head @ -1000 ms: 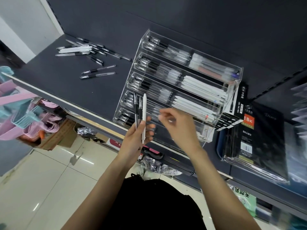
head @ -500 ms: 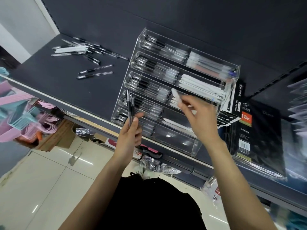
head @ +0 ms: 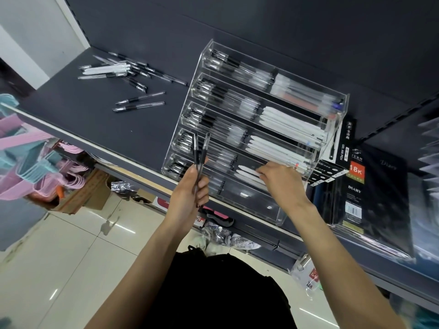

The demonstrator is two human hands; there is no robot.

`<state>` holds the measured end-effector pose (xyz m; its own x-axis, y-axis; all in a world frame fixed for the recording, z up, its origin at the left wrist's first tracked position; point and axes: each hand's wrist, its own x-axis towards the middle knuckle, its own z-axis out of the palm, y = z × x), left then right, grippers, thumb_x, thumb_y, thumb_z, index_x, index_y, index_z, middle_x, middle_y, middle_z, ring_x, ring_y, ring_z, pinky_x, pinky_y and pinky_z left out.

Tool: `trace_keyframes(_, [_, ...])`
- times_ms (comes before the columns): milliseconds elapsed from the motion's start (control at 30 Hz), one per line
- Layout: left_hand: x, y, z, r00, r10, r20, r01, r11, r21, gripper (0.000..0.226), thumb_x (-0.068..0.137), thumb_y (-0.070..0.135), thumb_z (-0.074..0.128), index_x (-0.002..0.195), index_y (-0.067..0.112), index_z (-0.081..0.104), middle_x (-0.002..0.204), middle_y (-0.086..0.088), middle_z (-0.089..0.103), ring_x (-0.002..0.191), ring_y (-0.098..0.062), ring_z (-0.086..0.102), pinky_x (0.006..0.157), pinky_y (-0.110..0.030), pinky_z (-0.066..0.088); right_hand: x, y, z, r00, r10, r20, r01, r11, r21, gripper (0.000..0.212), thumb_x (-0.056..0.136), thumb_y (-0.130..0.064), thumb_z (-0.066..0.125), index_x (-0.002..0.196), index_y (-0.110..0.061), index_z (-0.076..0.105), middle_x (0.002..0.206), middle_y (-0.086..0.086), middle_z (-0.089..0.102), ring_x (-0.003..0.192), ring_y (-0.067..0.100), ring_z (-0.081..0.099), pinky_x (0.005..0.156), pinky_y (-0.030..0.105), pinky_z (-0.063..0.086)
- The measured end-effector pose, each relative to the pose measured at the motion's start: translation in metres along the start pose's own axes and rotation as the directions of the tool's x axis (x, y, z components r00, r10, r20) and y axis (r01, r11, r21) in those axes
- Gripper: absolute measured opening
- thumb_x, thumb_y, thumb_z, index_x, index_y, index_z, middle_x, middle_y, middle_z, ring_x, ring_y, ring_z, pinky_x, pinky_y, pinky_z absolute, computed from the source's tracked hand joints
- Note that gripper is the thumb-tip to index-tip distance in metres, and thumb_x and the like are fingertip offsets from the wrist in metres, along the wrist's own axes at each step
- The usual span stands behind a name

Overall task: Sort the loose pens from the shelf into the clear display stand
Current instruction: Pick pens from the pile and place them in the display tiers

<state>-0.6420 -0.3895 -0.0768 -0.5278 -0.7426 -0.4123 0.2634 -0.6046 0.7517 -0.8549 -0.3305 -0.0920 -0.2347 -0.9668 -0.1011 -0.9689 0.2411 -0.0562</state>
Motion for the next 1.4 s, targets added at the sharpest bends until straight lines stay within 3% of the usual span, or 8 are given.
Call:
trace_keyframes(267, [-0.002, -0.005, -0.005, 0.999, 0.032, -0.028, -0.031, 0.999, 0.023, 0.020, 0.103, 0.015, 0.033, 0.106, 0.013, 0.053, 0.078, 0.003, 0.059, 0.072, -0.010, 0.055, 0.071, -0.023, 0.048, -0.012, -0.019, -0.018, 0.991, 0.041, -0.125, -0.024, 0.991, 0.132, 0.025, 0.096, -0.014, 0.050, 0.116, -0.015, 0.064, 0.109, 0.002, 0.066, 0.094, 0.018, 0.064, 0.073, 0.026, 0.051])
trace_keyframes(400, [-0.005, -0.013, -0.002, 0.999, 0.016, -0.046, -0.016, 1.000, -0.010, 0.019, 0.101, 0.011, 0.037, 0.108, 0.010, 0.055, 0.086, -0.001, 0.066, 0.086, -0.016, 0.062, 0.092, -0.034, 0.051, -0.014, -0.068, -0.038, 0.991, 0.069, -0.115, 0.011, 0.813, 0.583, 0.025, 0.091, -0.025, 0.059, 0.114, -0.017, 0.065, 0.103, -0.004, 0.068, 0.085, 0.005, 0.063, 0.073, 0.016, 0.052])
trace_keyframes(633, [-0.016, -0.018, -0.002, 0.983, 0.034, -0.182, -0.031, 0.999, 0.017, 0.017, 0.101, 0.012, 0.040, 0.109, 0.010, 0.055, 0.084, 0.006, 0.071, 0.081, -0.012, 0.068, 0.072, -0.028, 0.056, 0.011, -0.115, -0.022, 0.995, 0.041, 0.094, -0.098, 0.634, 0.767, 0.014, 0.088, -0.026, 0.064, 0.098, -0.017, 0.064, 0.092, -0.008, 0.064, 0.084, 0.005, 0.059, 0.067, 0.010, 0.046])
trace_keyframes(767, [-0.022, -0.018, -0.016, 0.938, 0.050, -0.342, -0.069, 0.997, -0.046, 0.021, 0.101, 0.013, 0.041, 0.115, 0.008, 0.055, 0.111, 0.000, 0.068, 0.102, -0.016, 0.066, 0.089, -0.033, 0.055, 0.028, -0.118, -0.027, 0.987, 0.066, 0.149, -0.162, 0.461, 0.872, 0.015, 0.092, -0.022, 0.058, 0.102, -0.012, 0.057, 0.092, -0.002, 0.064, 0.081, 0.008, 0.062, 0.063, 0.009, 0.048])
trace_keyframes(1000, [-0.038, -0.017, -0.068, 0.807, 0.015, -0.590, -0.139, 0.977, -0.165, 0.017, 0.099, 0.012, 0.046, 0.095, 0.009, 0.063, 0.087, -0.001, 0.056, 0.074, -0.008, 0.056, 0.085, -0.033, 0.055, 0.043, -0.126, -0.005, 0.976, -0.209, -0.058, 0.217, 0.933, 0.288, 0.024, 0.090, -0.027, 0.060, 0.110, -0.014, 0.065, 0.101, 0.001, 0.069, 0.081, 0.013, 0.065, 0.069, 0.026, 0.054])
trace_keyframes(1133, [-0.042, -0.019, -0.074, 0.795, 0.063, -0.604, -0.137, 0.988, -0.077, 0.022, 0.098, 0.018, 0.049, 0.111, 0.016, 0.066, 0.097, 0.005, 0.060, 0.086, -0.009, 0.057, 0.078, -0.025, 0.048, 0.045, -0.139, 0.015, 0.956, -0.293, 0.010, 0.290, 0.952, 0.097, 0.029, 0.095, -0.024, 0.053, 0.120, -0.013, 0.060, 0.115, 0.004, 0.065, 0.090, 0.017, 0.067, 0.069, 0.023, 0.048])
trace_keyframes(1300, [-0.042, -0.019, -0.075, 0.812, 0.051, -0.582, -0.094, 0.995, -0.044, 0.010, 0.094, 0.019, 0.055, 0.095, 0.015, 0.064, 0.083, -0.002, 0.055, 0.076, -0.011, 0.052, 0.079, -0.027, 0.043, 0.049, -0.141, 0.025, 0.968, -0.249, 0.019, 0.242, 0.955, 0.171, 0.027, 0.096, -0.015, 0.052, 0.121, -0.017, 0.062, 0.109, 0.001, 0.070, 0.089, 0.016, 0.068, 0.066, 0.023, 0.052])
trace_keyframes(1400, [-0.039, -0.020, -0.075, 0.821, 0.038, -0.569, -0.068, 0.997, -0.031, 0.028, 0.090, 0.020, 0.061, 0.114, 0.007, 0.061, 0.094, -0.009, 0.059, 0.084, -0.016, 0.056, 0.080, -0.028, 0.047, 0.048, -0.136, 0.033, 0.970, -0.236, 0.049, 0.222, 0.954, 0.202, 0.032, 0.095, -0.007, 0.051, 0.123, -0.020, 0.061, 0.110, -0.002, 0.069, 0.076, 0.014, 0.066, 0.057, 0.026, 0.053])
